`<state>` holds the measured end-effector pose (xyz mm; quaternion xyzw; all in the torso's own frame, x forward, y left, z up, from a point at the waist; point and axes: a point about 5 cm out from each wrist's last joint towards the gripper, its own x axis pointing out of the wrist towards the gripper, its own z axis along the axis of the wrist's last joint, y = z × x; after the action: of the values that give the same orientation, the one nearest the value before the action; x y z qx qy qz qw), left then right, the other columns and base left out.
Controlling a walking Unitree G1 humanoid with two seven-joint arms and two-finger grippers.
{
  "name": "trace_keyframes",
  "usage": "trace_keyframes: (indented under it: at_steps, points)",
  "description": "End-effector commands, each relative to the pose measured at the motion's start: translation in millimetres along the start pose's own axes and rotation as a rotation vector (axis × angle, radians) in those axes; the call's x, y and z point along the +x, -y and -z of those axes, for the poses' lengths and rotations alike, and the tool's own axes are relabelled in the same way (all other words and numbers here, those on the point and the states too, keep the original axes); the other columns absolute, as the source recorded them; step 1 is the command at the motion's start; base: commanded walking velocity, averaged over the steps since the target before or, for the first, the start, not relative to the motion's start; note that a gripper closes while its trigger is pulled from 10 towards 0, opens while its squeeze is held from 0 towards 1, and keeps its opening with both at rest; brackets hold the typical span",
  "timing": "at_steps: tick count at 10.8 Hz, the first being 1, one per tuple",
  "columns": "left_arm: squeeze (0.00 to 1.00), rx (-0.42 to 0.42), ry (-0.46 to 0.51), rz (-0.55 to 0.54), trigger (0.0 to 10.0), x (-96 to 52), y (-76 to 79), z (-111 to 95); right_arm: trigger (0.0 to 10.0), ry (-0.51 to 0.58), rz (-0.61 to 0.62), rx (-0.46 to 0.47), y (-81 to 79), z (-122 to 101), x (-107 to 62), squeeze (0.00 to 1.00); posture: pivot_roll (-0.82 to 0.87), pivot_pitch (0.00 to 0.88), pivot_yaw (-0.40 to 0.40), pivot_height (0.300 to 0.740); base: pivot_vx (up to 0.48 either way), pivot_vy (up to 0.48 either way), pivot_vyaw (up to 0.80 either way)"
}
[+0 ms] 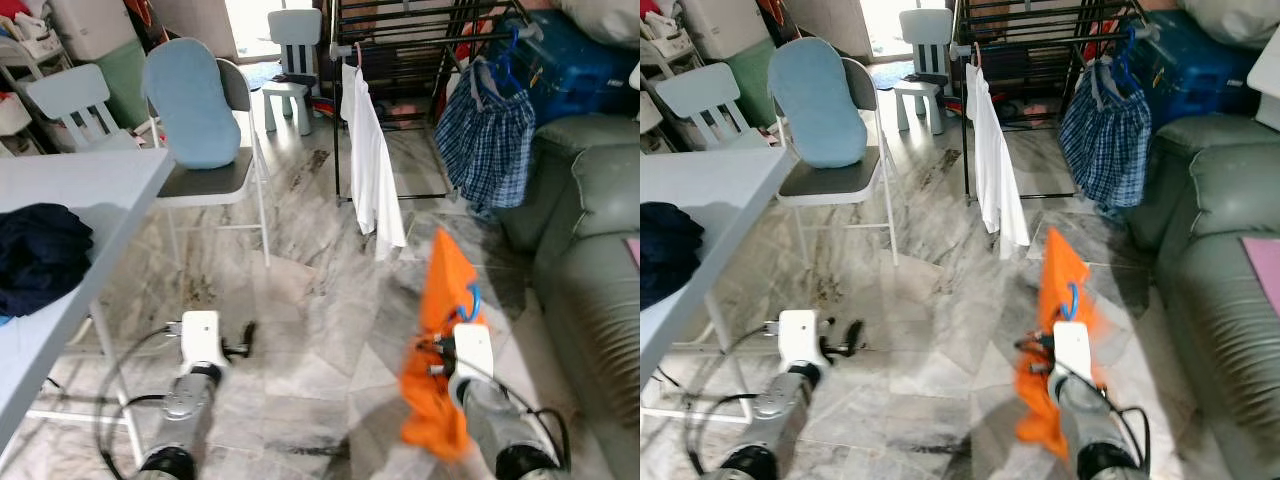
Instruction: Hang hanger
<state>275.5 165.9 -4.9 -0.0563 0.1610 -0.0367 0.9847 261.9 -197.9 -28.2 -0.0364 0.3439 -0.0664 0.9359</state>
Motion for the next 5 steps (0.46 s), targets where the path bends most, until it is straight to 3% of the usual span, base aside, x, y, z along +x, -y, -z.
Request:
trace_keyframes:
  at_steps: [1,2,5]
  points:
    - [0.0,-0.009,0.005,-0.01,10.0,-1.0,-4.0,-0.9,10.0,0.039,-0.01,0.02,-5.5,-9.8,0.0,0.0,-0.22,0.0,0.126,0.74,0.0,0.0,0.0]
    - [0.0,-0.017,-0.013,0.003,10.0,-1.7,0.4,3.5,10.0,0.05,0.009,-0.02,-8.7,-12.2,-0.9,0.0,-0.22,0.0,0.127,0.74,0.0,0.0,0.0]
    - [0.0,-0.047,-0.008,0.038,10.0,2.1,5.8,-0.1,10.0,0.087,0.023,-0.02,-8.2,-19.1,-1.2,0.0,-0.23,0.0,0.129,0.74,0.324,0.0,0.0]
